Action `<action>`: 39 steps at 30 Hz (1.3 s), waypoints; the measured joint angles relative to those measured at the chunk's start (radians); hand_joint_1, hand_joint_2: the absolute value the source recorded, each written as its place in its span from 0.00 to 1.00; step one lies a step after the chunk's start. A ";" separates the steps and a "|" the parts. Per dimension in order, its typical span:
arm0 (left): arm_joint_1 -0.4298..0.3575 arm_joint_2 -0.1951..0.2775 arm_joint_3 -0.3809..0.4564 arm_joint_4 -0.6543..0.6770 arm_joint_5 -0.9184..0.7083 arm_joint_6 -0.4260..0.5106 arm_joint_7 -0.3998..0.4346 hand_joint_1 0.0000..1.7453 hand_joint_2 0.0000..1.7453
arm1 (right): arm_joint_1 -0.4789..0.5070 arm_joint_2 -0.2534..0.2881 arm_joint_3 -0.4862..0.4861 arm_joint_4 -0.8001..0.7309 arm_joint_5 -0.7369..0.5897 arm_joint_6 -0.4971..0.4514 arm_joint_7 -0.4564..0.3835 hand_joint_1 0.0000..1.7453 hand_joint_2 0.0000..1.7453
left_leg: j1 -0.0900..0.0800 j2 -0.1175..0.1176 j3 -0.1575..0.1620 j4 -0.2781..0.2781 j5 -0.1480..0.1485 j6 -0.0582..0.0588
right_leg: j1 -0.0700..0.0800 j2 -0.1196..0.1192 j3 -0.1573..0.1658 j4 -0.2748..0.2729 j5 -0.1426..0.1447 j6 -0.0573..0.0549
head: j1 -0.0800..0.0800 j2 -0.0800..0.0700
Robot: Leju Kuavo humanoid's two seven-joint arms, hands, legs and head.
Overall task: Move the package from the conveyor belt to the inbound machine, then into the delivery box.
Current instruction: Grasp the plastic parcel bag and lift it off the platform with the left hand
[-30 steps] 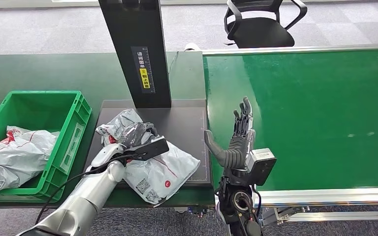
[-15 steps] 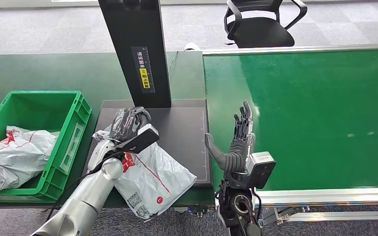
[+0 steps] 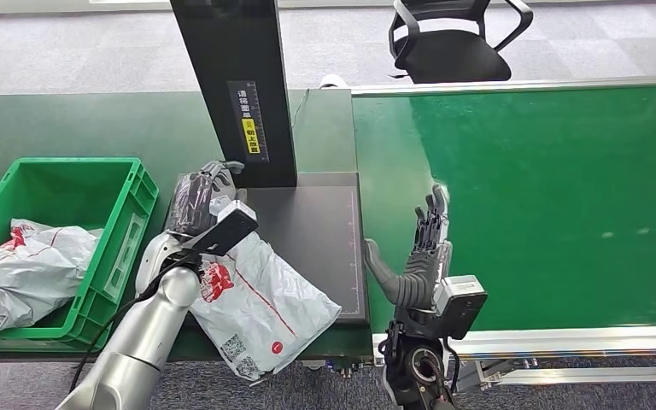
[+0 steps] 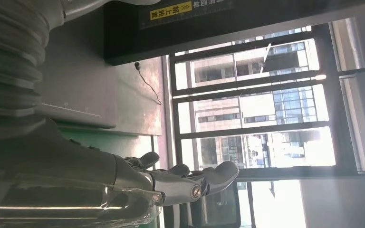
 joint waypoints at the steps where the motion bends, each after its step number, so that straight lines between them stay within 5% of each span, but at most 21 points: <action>1: 0.017 0.010 -0.004 -0.025 -0.016 -0.014 0.016 0.00 1.00 | 0.005 0.000 -0.001 -0.006 0.001 -0.002 0.000 0.00 1.00 | 0.000 0.000 0.000 0.000 0.000 0.000 | 0.000 0.000 0.000 0.000 0.000 0.000 | 0.000 0.000; 13: 0.410 0.133 -0.009 -0.532 -0.180 -0.035 0.096 0.00 1.00 | 0.071 -0.005 -0.034 -0.069 0.024 -0.011 0.005 0.00 1.00 | 0.000 0.001 -0.002 -0.001 -0.001 0.000 | 0.000 0.001 -0.002 -0.001 -0.002 0.000 | 0.000 0.000; 19: 0.539 0.164 0.007 -0.724 -0.193 -0.044 0.073 0.00 1.00 | 0.093 -0.006 -0.050 -0.092 0.043 0.007 0.013 0.00 1.00 | 0.000 0.000 -0.002 -0.001 -0.001 0.000 | 0.000 0.001 -0.002 -0.001 -0.002 0.000 | 0.000 0.000; 28: 0.557 0.175 -0.075 -0.765 -0.222 -0.157 0.062 0.00 1.00 | 0.087 0.000 -0.064 -0.095 0.054 0.039 0.021 0.00 1.00 | 0.000 0.000 -0.001 0.000 -0.001 0.000 | 0.000 0.000 -0.001 -0.001 -0.001 0.000 | 0.000 0.000; 39: 0.462 0.144 -0.222 -0.551 -0.238 -0.275 0.085 0.00 1.00 | 0.058 0.016 -0.068 -0.078 0.056 0.062 0.037 0.00 1.00 | 0.000 0.000 -0.001 0.000 -0.001 0.000 | 0.000 0.000 -0.001 -0.001 -0.001 0.000 | 0.000 0.000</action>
